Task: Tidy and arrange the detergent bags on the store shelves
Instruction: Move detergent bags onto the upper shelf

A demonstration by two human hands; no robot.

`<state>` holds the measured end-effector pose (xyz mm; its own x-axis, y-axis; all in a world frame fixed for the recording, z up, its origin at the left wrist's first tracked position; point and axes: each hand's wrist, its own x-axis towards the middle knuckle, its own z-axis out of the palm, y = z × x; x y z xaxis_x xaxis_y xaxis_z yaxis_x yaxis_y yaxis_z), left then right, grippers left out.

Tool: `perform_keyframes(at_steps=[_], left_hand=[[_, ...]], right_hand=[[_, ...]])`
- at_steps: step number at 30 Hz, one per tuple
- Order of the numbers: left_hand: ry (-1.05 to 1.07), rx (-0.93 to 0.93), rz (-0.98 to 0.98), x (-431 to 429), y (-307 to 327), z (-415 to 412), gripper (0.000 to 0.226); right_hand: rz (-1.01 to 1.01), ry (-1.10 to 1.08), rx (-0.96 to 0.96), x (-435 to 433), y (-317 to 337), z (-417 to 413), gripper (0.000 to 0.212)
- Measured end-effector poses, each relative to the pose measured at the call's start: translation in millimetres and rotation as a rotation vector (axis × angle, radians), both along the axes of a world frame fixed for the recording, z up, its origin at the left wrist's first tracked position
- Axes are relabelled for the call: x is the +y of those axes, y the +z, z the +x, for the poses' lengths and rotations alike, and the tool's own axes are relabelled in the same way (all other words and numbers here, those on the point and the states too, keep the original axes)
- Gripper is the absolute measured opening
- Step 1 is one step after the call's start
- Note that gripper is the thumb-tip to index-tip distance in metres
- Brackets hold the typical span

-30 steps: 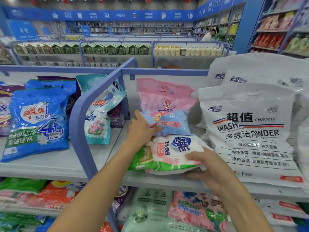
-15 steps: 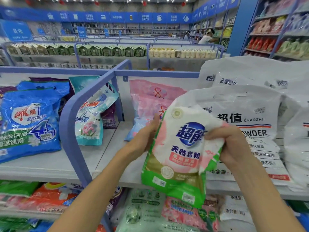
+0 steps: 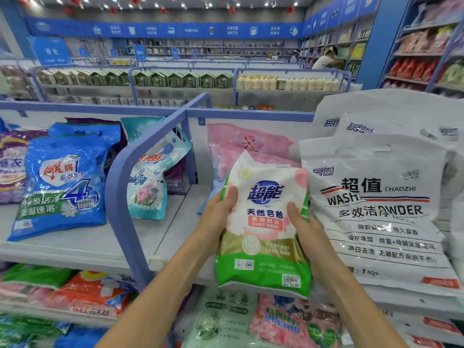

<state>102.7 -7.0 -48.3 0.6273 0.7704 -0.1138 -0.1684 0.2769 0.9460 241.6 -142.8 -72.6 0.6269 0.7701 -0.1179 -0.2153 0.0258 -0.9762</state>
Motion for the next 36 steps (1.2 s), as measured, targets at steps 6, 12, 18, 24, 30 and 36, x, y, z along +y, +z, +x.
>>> perform_keyframes(at_steps=[6,12,18,24,30,36], left_hand=[[-0.053,-0.018,0.014,-24,16,-26,0.044],[-0.088,0.08,0.066,-62,6,-79,0.042],[0.034,0.133,0.096,-88,-14,-136,0.033],[0.082,0.128,0.085,-96,-17,-199,0.021],[0.223,0.166,0.093,-80,-24,-289,0.054],[0.363,0.185,0.019,-47,-37,-407,0.042]], right_hand=[[0.097,-0.086,-0.043,-15,12,-25,0.027],[0.189,-0.003,0.03,-36,17,-67,0.015],[0.17,0.134,0.076,-50,6,-114,0.045],[0.2,0.122,0.068,-52,-4,-170,0.033],[0.23,0.211,0.113,-21,-7,-254,0.036],[0.155,0.333,0.135,36,-22,-365,0.037]])
